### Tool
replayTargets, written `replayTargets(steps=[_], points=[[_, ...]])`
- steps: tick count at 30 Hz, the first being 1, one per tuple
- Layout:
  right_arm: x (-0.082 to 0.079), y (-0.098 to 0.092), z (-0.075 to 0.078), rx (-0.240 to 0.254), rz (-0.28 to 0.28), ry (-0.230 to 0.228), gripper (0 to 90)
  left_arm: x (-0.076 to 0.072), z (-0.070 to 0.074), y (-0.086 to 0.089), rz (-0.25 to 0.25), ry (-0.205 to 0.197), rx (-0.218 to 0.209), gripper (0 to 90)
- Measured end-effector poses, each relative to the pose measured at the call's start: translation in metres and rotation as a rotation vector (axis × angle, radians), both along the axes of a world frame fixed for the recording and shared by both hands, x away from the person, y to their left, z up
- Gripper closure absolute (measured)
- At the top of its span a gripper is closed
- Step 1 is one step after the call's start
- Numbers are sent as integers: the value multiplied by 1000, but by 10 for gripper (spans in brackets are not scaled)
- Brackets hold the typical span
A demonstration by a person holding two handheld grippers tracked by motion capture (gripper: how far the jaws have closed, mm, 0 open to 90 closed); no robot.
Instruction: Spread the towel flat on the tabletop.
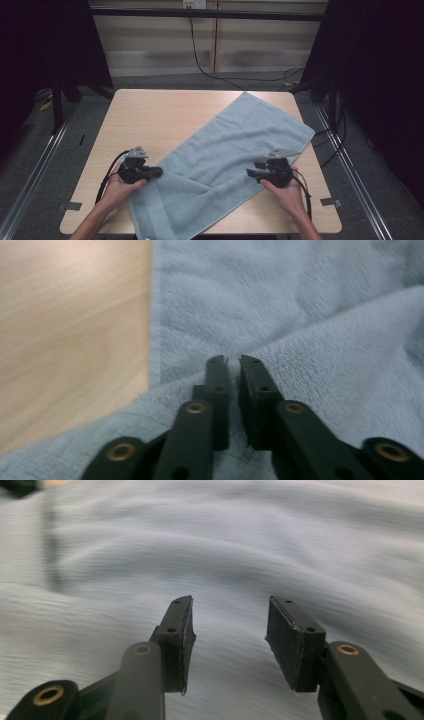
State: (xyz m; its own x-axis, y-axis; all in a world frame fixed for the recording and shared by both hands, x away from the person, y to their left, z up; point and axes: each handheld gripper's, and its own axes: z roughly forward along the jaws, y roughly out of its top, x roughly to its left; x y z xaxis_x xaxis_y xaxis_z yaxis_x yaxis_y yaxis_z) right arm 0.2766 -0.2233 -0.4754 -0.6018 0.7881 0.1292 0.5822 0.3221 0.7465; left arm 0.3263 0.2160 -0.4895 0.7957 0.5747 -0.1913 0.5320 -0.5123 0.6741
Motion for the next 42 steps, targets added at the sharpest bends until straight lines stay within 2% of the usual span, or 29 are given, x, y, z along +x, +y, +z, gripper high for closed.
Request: replayTargets(steps=[3, 6, 7, 8, 9, 10, 11, 14, 15, 17, 18, 20, 22, 23, 24, 26, 28, 29, 31, 33, 34, 37, 39, 42], points=[[-4, 23, -6, -1, 61, 43, 534, -16, 0, 4, -33, 21, 6, 884], [-10, 36, -15, -50, 90, 67, 533, -29, -1, 10, -70, 73, -34, 883], [-10, 37, -19, -72, 83, 82, 534, -31, -1, 12, -85, 80, -38, 881], [-10, 35, -22, -63, 77, 68, 540, -33, -1, 12, -88, 73, -49, 874], [-8, 33, -23, -45, 75, 75, 549, -33, 1, 12, -93, 68, -62, 851], [-5, 31, -22, -47, 71, 80, 550, -31, 2, 11, -99, 63, -83, 817], [0, 29, -24, -32, 71, 76, 551, -27, 4, 9, -95, 48, -87, 767], [2, 28, -24, -26, 62, 79, 548, -9, 8, 1, -79, -9, -59, 758], [2, 29, -24, -37, 65, 77, 538, -1, 8, -1, -83, -15, -62, 752], [0, 34, -22, -53, 64, 79, 503, 13, 9, -4, -51, -5, -78, 760], [-3, 36, -21, -54, 73, 74, 502, 18, 8, -6, -54, 6, -81, 766], [-10, 40, -18, -38, 100, 70, 502, 24, 5, -11, -85, 15, -47, 771], [-17, 43, -14, -25, 113, 73, 501, 26, -3, -16, -82, 28, -26, 766], [-20, 43, -13, -5, 121, 71, 499, 26, -7, -18, -100, 34, -12, 753], [-28, 43, -12, 8, 135, 76, 491, 24, -7, -18, -113, 22, -15, 707], [-32, 44, -13, 20, 149, 78, 483, 22, -6, -18, -118, 20, -4, 680], [-41, 47, -16, 27, 178, 93, 458, 18, -7, -19, -118, -12, 4, 666], [-44, 49, -18, 23, 185, 96, 441, 16, -7, -20, -116, -31, 18, 668], [-49, 53, -21, 10, 204, 100, 410, 11, -6, -22, -113, -80, 61, 753], [-52, 57, -24, -11, 209, 71, 397, 9, -6, -22, -114, -88, 72, 843], [-53, 59, -24, -27, 213, 61, 400, 8, -6, -23, -107, -93, 69, 859], [-56, 60, -24, -92, 235, 10, 461, 10, -5, -19, -82, -93, 88, 876], [-56, 55, -24, -100, 228, 2, 478, 13, -5, -13, -40, -94, 91, 879], [-59, 34, -25, -89, 198, -2, 505, 21, -5, -1, -4, -65, 69, 882]])
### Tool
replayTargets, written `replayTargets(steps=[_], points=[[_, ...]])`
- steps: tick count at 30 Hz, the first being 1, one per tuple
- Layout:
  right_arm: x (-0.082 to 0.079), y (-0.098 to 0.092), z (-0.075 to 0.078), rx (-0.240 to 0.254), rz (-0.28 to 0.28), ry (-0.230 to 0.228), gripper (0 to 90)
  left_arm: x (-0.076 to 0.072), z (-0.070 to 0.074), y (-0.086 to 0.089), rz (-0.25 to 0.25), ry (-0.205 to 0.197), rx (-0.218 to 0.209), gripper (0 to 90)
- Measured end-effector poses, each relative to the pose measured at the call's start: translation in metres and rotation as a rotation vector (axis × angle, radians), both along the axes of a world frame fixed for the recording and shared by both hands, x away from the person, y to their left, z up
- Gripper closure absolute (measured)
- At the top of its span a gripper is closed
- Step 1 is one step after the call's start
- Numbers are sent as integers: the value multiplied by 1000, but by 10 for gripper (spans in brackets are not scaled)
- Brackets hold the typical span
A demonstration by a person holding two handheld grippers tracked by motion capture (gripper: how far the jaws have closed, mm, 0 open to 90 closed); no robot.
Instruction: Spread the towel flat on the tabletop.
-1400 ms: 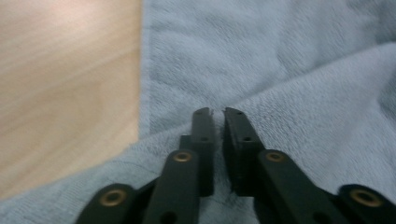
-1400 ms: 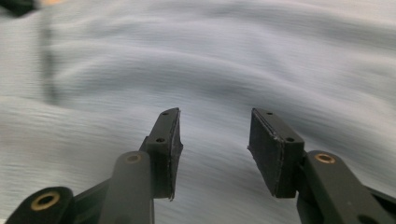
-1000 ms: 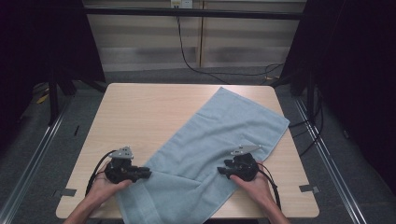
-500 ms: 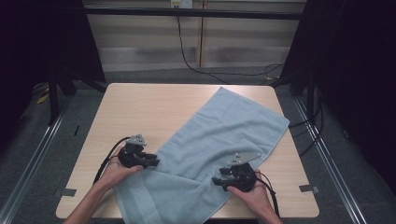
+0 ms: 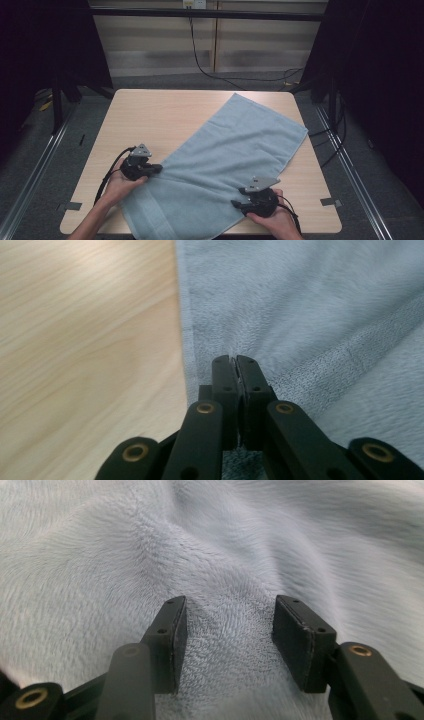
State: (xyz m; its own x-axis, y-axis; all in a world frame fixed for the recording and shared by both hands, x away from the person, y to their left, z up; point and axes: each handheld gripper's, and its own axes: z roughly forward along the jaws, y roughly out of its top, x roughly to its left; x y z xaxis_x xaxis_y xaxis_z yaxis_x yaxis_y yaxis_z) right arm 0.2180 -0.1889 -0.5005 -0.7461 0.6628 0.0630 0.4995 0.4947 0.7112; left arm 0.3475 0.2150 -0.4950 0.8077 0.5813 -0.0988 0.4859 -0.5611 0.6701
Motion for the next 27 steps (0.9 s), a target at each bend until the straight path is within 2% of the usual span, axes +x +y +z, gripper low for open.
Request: replayTargets(steps=[2, 4, 5, 6, 7, 8, 9, 10, 11, 12, 13, 15, 17, 20, 22, 23, 25, 26, 27], points=[[-1, -7, 0, -8, 1, -1, 527, 2, 0, 3, 1, 45, -52, 881], [0, -8, 1, -15, -4, 1, 526, -2, 4, 1, 0, 37, -58, 881], [1, -9, 2, -20, -1, 3, 526, -5, 8, 1, -8, 53, -70, 881], [2, -13, 2, -24, -10, 14, 523, -17, 15, 3, -38, 55, -88, 881], [2, -14, 2, -16, -11, 12, 518, -17, 15, 3, -38, 55, -88, 882], [2, -14, 2, -16, -11, 12, 518, -26, 17, 6, -50, 49, -88, 882], [-2, -16, 2, -10, -12, 19, 501, -34, 17, 9, -63, 59, -101, 882], [-2, -16, 2, -10, -12, 19, 501, -42, 15, 13, -74, 81, -121, 882], [-3, -15, 2, 18, -16, 36, 464, -50, 13, 17, -83, 86, -129, 881], [-3, -15, 2, 18, -16, 36, 464, -57, 11, 20, -91, 92, -127, 881], [-4, -14, 2, 41, -9, 60, 452, -64, 9, 23, -103, 112, -121, 881], [-3, -11, 5, 72, 13, 97, 445, -76, 5, 29, -116, 141, -143, 878], [-3, -12, 7, 85, 1, 88, 450, -83, 6, 32, -105, 150, -162, 872], [4, -21, 16, 133, -63, 52, 458, -75, 11, 30, -101, 116, -187, 768], [12, -26, 19, 99, -133, 27, 476, -60, 15, 22, -90, 88, -192, 718], [16, -29, 20, 92, -164, 20, 484, -51, 17, 17, -90, 88, -197, 717], [22, -33, 18, 87, -198, 19, 505, -32, 19, 1, -95, 82, -166, 724], [27, -33, 14, 35, -251, 27, 514, -24, 18, -7, -104, 79, -151, 732], [27, -33, 14, 35, -251, 27, 514, -17, 17, -15, -106, 63, -142, 732]])
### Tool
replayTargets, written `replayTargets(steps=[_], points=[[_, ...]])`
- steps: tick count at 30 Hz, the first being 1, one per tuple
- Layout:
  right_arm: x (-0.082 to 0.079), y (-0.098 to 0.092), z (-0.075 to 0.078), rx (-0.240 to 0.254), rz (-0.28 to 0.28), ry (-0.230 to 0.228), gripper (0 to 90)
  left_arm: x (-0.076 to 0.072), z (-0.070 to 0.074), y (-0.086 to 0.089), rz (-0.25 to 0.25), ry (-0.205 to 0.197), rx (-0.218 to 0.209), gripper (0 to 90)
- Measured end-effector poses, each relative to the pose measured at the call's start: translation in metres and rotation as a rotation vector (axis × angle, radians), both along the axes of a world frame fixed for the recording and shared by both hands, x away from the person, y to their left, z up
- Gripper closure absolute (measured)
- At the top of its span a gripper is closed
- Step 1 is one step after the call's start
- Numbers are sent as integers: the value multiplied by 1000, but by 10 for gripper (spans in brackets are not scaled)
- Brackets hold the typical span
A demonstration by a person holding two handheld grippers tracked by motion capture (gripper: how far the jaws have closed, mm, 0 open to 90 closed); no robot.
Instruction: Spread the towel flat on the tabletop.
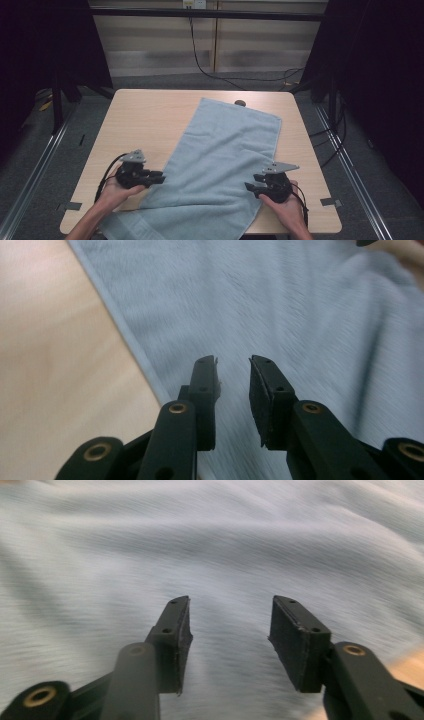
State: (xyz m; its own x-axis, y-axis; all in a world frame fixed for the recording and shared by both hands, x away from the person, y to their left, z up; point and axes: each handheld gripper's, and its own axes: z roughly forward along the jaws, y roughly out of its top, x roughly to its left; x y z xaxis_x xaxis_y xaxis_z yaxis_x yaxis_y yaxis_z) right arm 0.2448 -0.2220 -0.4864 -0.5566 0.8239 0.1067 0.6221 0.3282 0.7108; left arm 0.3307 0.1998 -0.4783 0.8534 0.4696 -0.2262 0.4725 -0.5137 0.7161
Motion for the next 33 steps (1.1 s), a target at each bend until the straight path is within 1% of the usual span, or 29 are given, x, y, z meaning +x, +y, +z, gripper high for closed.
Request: replayTargets(steps=[1, 2, 3, 4, 5, 6, 7, 8, 9, 10, 11, 13, 14, 15, 16, 17, 18, 20, 21, 23, 25, 26, 27, 28, 29, 30, 31, 32, 33], points=[[7, 0, -7, -51, -23, 41, 511, 6, -2, -8, -2, 2, 12, 743], [7, 0, -7, -51, -23, 41, 511, 10, -6, -16, -6, -5, 35, 743], [11, 0, -10, -65, -25, 25, 514, 13, -10, -22, -1, -11, 56, 746], [16, -1, -11, -60, -37, 27, 514, 15, -15, -27, -1, -14, 88, 745], [22, -2, -11, -42, -50, 35, 514, 16, -18, -29, 1, -38, 107, 743], [30, -2, -11, -36, -55, 37, 514, 16, -18, -29, 14, -43, 105, 752], [37, -2, -11, -41, -61, 37, 516, 17, -18, -29, 32, -39, 109, 750], [45, -1, -12, -44, -65, 31, 515, 19, -17, -27, 47, -54, 126, 743], [53, 1, -13, -52, -63, 23, 514, 20, -18, -25, 70, -68, 126, 742], [61, 3, -14, -57, -60, 12, 513, 23, -19, -21, 84, -69, 115, 742], [70, 6, -15, -51, -68, 7, 513, 26, -20, -18, 100, -66, 105, 743], [90, 10, -16, -60, -66, 1, 513, 32, -21, -10, 137, -67, 94, 751], [100, 13, -15, -57, -76, 9, 513, 34, -22, -7, 156, -63, 86, 754], [110, 15, -16, -59, -77, 8, 513, 35, -23, -4, 169, -59, 72, 758], [120, 18, -16, -63, -78, 6, 513, 36, -23, 0, 172, -64, 74, 763], [130, 22, -16, -69, -82, 1, 511, 36, -23, 1, 186, -69, 73, 764], [138, 26, -17, -62, -86, 6, 509, 35, -24, 2, 185, -68, 70, 765], [154, 34, -17, -79, -85, 0, 503, 34, -23, 5, 175, -63, 77, 764], [160, 38, -17, -83, -90, -1, 499, 32, -23, 7, 174, -43, 63, 763], [170, 46, -19, -75, -89, -20, 496, 24, -23, 10, 157, -30, 53, 764], [174, 52, -21, -53, -98, -26, 474, 11, -23, 13, 128, -15, 42, 774], [175, 55, -21, -50, -88, -28, 472, 4, -23, 14, 118, 2, 24, 777], [172, 60, -20, -34, -58, -16, 463, -3, -24, 14, 105, 14, 13, 799], [172, 60, -20, -34, -58, -16, 463, -11, -24, 14, 97, 1, 16, 799], [168, 60, -18, -14, -44, -4, 459, -19, -23, 13, 93, -4, 25, 804], [161, 60, -16, 12, -36, -1, 457, -25, -22, 14, 87, -7, 34, 805], [153, 60, -12, 15, -21, -18, 451, -30, -22, 15, 90, -13, 40, 812], [142, 58, -7, 22, -15, -25, 452, -33, -21, 16, 89, -5, 38, 817], [129, 55, -2, 38, 2, -32, 454, -36, -21, 18, 94, -1, 35, 822]])
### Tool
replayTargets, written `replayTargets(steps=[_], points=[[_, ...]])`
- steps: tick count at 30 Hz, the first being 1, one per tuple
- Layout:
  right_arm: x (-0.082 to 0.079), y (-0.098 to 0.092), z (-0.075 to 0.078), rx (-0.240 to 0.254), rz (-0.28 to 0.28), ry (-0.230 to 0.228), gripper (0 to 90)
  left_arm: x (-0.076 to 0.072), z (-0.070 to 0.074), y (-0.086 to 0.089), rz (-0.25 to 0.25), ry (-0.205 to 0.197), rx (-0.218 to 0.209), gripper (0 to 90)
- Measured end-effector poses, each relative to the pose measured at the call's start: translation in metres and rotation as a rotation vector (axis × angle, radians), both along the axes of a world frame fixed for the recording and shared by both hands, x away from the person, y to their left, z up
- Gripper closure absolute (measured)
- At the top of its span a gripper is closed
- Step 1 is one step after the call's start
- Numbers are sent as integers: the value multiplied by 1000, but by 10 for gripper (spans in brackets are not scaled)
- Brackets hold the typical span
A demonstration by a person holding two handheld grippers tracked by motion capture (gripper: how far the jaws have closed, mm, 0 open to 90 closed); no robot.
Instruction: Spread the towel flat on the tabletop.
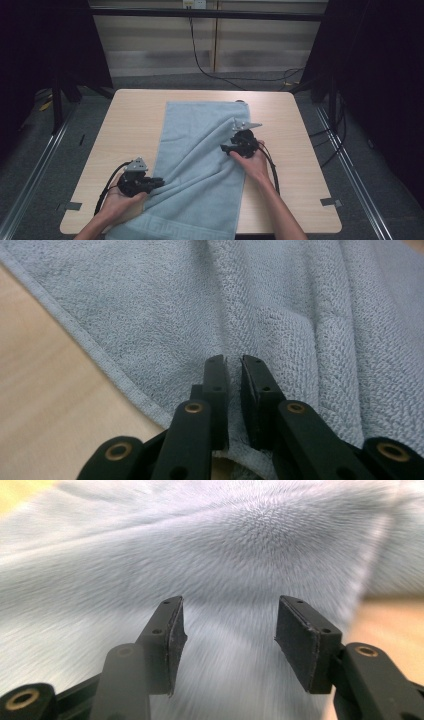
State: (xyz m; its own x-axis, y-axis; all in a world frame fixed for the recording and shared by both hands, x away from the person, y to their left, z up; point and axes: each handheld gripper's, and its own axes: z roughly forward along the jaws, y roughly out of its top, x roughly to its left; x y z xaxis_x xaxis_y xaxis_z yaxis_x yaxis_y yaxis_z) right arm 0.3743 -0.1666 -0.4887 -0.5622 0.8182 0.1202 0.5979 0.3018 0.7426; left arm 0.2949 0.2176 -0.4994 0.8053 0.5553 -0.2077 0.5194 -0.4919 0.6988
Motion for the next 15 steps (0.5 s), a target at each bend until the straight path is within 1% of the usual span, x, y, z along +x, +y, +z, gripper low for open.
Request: replayTargets(steps=[1, 2, 3, 4, 5, 6, 7, 8, 9, 10, 11, 12, 13, 14, 15], points=[[-13, -3, 5, -4, 25, -3, 456, -1, -1, 2, 0, -6, -4, 822], [-28, -5, 10, -6, 43, -2, 463, -2, -1, 3, 8, 6, -17, 821], [-43, -8, 12, 16, 78, 2, 469, 0, -1, 4, 20, 25, -35, 817], [-57, -10, 14, 19, 105, 17, 469, 1, -1, 4, 24, 24, -35, 817], [-71, -11, 14, 16, 123, 26, 469, 2, -1, 4, 27, 16, -35, 818], [-84, -11, 13, 26, 148, 42, 462, 3, 0, 3, 34, 10, -32, 823], [-96, -11, 10, 44, 172, 62, 452, 4, 1, 3, 29, 10, -30, 844], [-107, -10, 7, 55, 187, 73, 441, 6, 0, 1, 34, 5, -28, 852], [-115, -8, 4, 50, 207, 86, 430, 7, 0, 1, 34, 5, -17, 855], [-123, -6, 2, 34, 219, 91, 415, 9, -1, 0, 36, 4, -10, 874], [-128, -3, -2, 27, 234, 91, 407, 10, -1, -1, 32, 9, -15, 884], [-132, -1, -5, 5, 251, 96, 400, 11, -1, -1, 37, 9, -15, 894], [-135, 1, -9, -23, 260, 87, 397, 11, -1, -1, 42, 3, -10, 900], [-139, 2, -11, -44, 265, 44, 403, 12, -1, 0, 44, -1, -8, 900], [-141, 2, -13, -54, 269, 14, 418, 13, -1, 1, 52, -5, -2, 900]])
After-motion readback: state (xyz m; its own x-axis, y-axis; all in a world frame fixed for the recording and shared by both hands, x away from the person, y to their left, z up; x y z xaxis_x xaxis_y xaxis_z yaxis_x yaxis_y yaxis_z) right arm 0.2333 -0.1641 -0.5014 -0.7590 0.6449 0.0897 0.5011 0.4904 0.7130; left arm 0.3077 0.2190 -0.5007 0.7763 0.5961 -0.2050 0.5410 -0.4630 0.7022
